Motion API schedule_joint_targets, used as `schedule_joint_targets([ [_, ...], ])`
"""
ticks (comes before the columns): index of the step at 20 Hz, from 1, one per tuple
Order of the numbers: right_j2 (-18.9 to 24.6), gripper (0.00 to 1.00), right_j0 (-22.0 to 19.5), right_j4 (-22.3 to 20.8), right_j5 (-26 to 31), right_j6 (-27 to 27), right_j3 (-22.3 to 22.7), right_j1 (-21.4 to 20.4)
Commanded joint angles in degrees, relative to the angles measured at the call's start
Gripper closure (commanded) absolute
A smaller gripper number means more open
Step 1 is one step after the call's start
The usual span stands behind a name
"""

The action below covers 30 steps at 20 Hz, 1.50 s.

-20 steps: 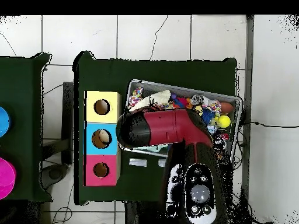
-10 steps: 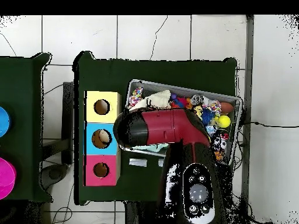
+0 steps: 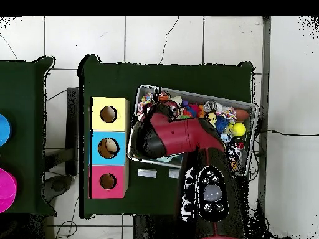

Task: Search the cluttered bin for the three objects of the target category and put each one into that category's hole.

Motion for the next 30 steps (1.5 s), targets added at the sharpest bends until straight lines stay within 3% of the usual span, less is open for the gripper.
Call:
schedule_joint_targets([
  [1, -2.5, 1.00, -0.6, -3.6, 4.8, 1.6, 0.3, 6.4],
  [13, -11.1, 1.00, 2.5, -2.1, 14.5, 4.5, -2.8, 8.9],
  [20, -11.4, 1.00, 1.1, -2.7, 16.5, 1.3, -5.6, 10.8],
  [21, -11.1, 0.00, 0.9, -2.6, 15.7, 1.0, -5.6, 10.9],
  [30, -7.7, 0.00, -2.2, -2.9, 9.6, 0.6, -4.6, 12.4],
])
